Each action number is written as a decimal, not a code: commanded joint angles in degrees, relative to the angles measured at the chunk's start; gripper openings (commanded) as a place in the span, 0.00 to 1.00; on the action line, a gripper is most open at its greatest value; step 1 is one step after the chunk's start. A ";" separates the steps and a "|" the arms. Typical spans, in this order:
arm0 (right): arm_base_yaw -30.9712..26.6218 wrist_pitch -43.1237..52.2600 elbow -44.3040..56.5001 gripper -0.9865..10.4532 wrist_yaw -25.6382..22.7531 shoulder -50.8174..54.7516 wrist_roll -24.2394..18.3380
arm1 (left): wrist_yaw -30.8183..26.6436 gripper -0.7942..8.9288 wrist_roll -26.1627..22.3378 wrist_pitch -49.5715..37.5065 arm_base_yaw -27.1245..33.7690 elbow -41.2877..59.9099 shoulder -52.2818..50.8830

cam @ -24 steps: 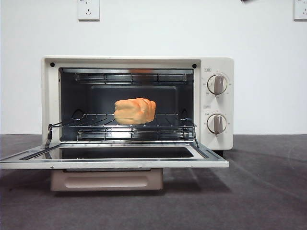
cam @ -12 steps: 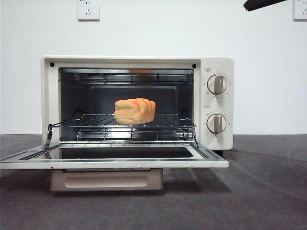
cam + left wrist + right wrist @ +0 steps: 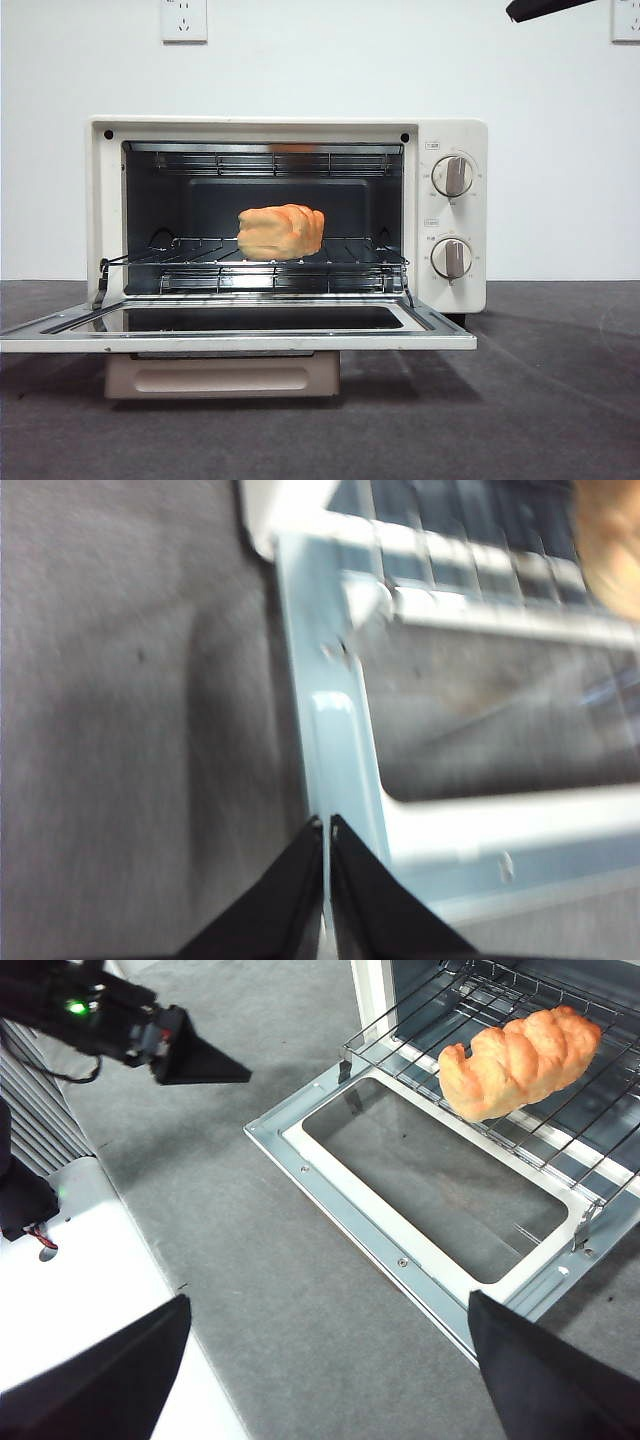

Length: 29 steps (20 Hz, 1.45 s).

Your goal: The left arm flap open the oven, the right arm pick bread and place it into oven, the left arm flap close the oven

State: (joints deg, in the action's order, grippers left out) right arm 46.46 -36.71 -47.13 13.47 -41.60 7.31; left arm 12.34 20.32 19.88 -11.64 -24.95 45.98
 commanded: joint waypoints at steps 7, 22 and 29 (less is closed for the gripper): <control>0.57 0.26 -0.52 0.46 0.09 -0.17 -0.70 | 12.02 0.10 -3.19 -11.61 8.39 -0.11 19.19; 0.57 0.94 -0.52 0.46 0.02 -0.22 -0.31 | 23.32 0.10 -4.59 -20.00 8.55 -0.13 30.12; 0.57 0.92 -0.52 0.46 0.02 -0.22 0.28 | 30.03 0.10 2.08 -29.51 8.74 -0.17 30.12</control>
State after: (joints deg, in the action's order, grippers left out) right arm 46.46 -36.53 -47.13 13.47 -41.60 7.31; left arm 37.71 20.86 -6.87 -1.98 -24.43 75.53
